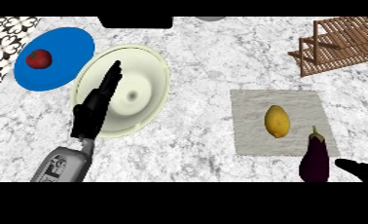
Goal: Pick the lemon from the placemat and place it in the tiered shelf
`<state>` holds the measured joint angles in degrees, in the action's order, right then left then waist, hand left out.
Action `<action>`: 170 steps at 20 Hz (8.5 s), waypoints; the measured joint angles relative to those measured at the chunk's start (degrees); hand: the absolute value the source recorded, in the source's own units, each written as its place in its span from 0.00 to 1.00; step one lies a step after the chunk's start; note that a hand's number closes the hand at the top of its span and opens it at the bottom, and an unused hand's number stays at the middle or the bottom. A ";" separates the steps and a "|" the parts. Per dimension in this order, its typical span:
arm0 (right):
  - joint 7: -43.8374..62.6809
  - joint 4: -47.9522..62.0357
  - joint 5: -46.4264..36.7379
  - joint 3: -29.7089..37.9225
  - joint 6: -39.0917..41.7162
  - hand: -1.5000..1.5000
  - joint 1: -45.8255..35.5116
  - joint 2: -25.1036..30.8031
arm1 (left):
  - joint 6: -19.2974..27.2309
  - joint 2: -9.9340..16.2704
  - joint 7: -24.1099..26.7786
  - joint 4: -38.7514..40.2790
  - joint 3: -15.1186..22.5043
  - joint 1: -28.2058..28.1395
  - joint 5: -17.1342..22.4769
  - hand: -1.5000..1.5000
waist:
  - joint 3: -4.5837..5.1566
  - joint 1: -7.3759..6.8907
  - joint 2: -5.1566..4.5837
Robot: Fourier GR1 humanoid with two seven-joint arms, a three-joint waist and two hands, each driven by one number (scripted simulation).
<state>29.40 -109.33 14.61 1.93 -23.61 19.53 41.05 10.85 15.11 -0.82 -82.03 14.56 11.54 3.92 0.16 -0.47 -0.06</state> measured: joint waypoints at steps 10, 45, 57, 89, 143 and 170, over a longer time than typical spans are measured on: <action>22.80 -9.46 -9.77 -5.41 0.70 0.00 -7.70 2.14 | -1.96 -1.28 0.51 1.64 -2.64 0.24 -1.26 0.50 | -0.10 0.42 0.04; 28.45 0.72 -32.59 -7.19 10.59 0.00 -17.76 -19.86 | -7.49 -6.58 -1.64 -0.51 -8.74 -0.65 -7.98 0.50 | -0.15 0.51 0.07; 28.00 4.80 -36.89 -5.67 14.03 0.00 -18.99 -24.22 | -8.90 -8.20 -0.37 0.03 -10.48 -0.95 -9.27 0.50 | -0.15 0.52 0.07; 11.00 16.92 -45.29 -6.96 22.76 1.00 -20.48 -27.55 | -11.82 -10.14 -0.46 -0.98 -13.30 -2.02 -11.93 0.50 | -0.16 0.56 0.08; -15.27 25.73 -20.80 26.43 32.38 1.00 -48.80 13.13 | -12.28 -11.32 -0.23 -0.68 -13.34 -1.50 -13.02 0.50 | -0.14 -0.33 -0.14; -47.58 70.47 -33.54 20.48 14.82 1.00 -73.66 6.60 | -13.11 -11.39 -1.26 -1.04 -13.55 -0.24 -12.88 0.50 | -0.25 -1.39 -0.43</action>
<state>-18.19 -38.85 -18.93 22.41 -8.79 -54.13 47.66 -2.26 3.71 -2.09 -83.07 1.01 11.30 -8.97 -0.09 -1.86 -0.49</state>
